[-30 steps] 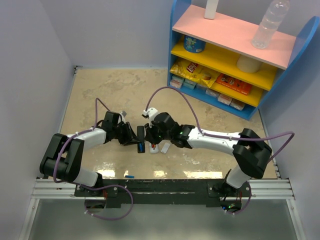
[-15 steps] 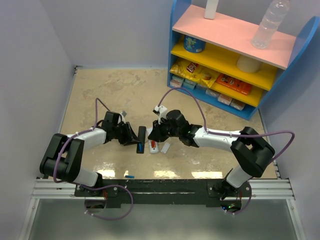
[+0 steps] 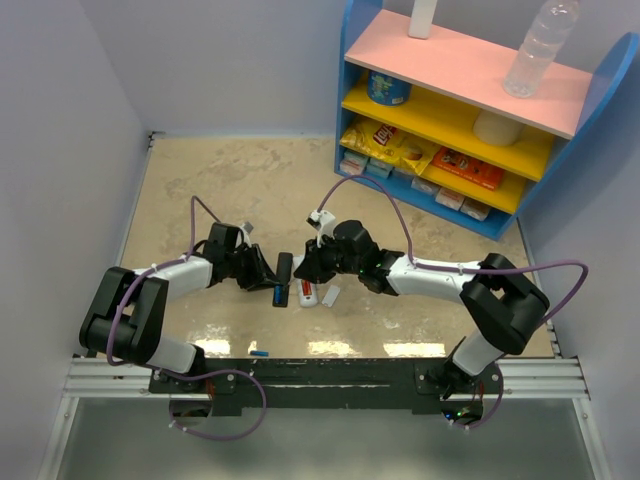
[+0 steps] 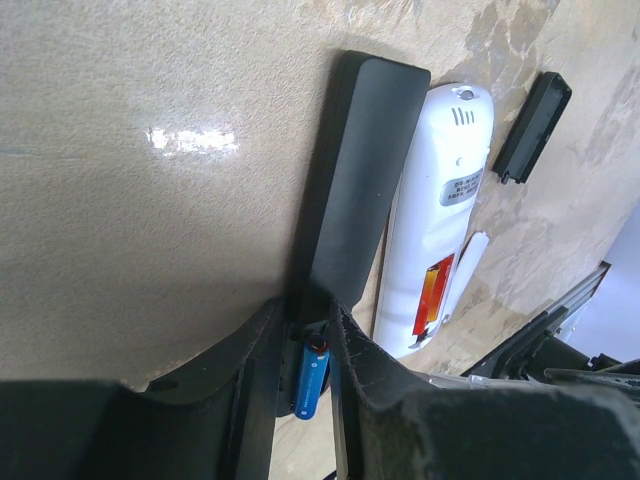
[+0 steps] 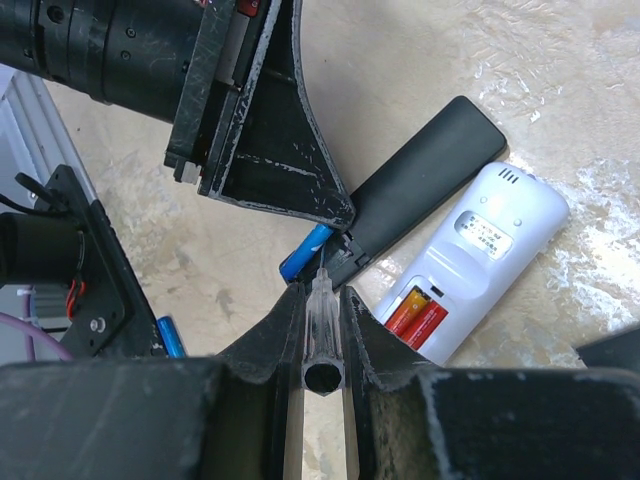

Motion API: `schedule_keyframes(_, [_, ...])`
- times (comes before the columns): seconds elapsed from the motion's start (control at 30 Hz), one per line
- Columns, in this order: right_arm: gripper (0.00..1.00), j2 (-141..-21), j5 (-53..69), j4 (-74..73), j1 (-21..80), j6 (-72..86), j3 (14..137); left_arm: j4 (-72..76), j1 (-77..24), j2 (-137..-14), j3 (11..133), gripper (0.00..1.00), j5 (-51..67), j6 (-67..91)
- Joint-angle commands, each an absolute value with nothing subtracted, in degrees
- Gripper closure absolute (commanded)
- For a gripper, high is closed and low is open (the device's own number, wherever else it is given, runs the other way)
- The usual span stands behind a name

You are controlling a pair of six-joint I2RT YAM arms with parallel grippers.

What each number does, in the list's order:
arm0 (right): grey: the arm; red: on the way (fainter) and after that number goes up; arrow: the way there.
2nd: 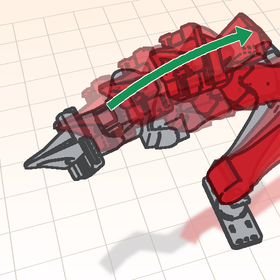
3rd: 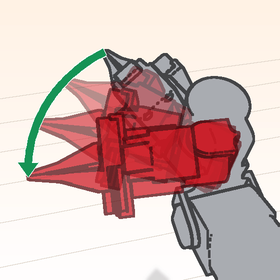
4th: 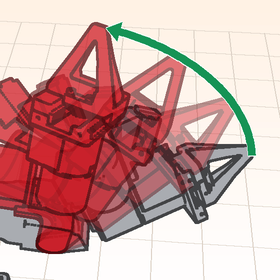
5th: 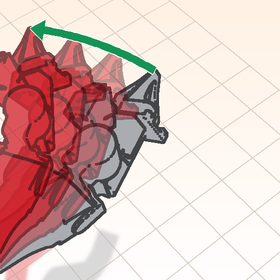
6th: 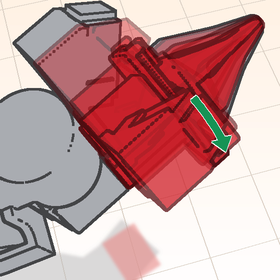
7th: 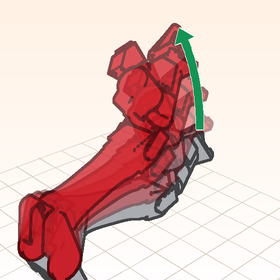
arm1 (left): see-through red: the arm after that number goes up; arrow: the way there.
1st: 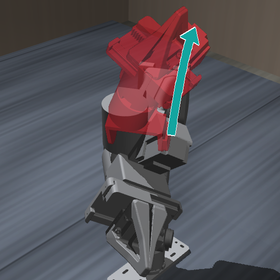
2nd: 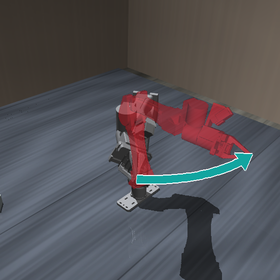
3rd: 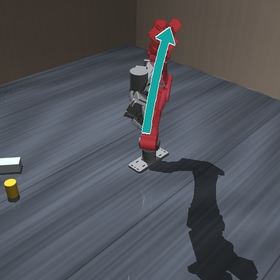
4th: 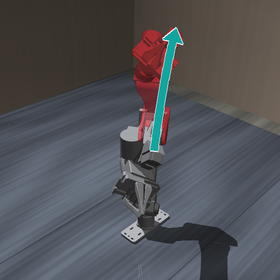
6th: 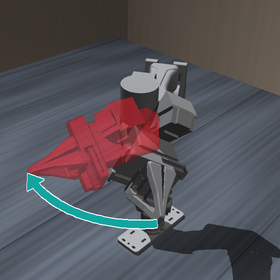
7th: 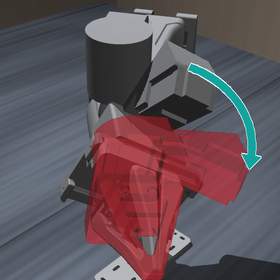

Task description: Unload the batteries from the remote control

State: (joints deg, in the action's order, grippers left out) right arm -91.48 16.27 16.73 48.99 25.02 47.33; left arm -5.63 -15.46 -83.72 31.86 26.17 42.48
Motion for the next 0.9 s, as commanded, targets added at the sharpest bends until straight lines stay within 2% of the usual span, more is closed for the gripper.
schedule_keyframes(0.0, [1.0,-90.44,17.05,19.78,48.96,25.58,47.64,-8.7,-16.08,-84.73,29.71,0.7,23.29,41.48])
schedule_keyframes(0.87, [1.0,-89.03,21.88,18.02,49.92,26.28,47.81,-9.32,-16.08,-83.5,30.15,0.7,22.15,41.4])
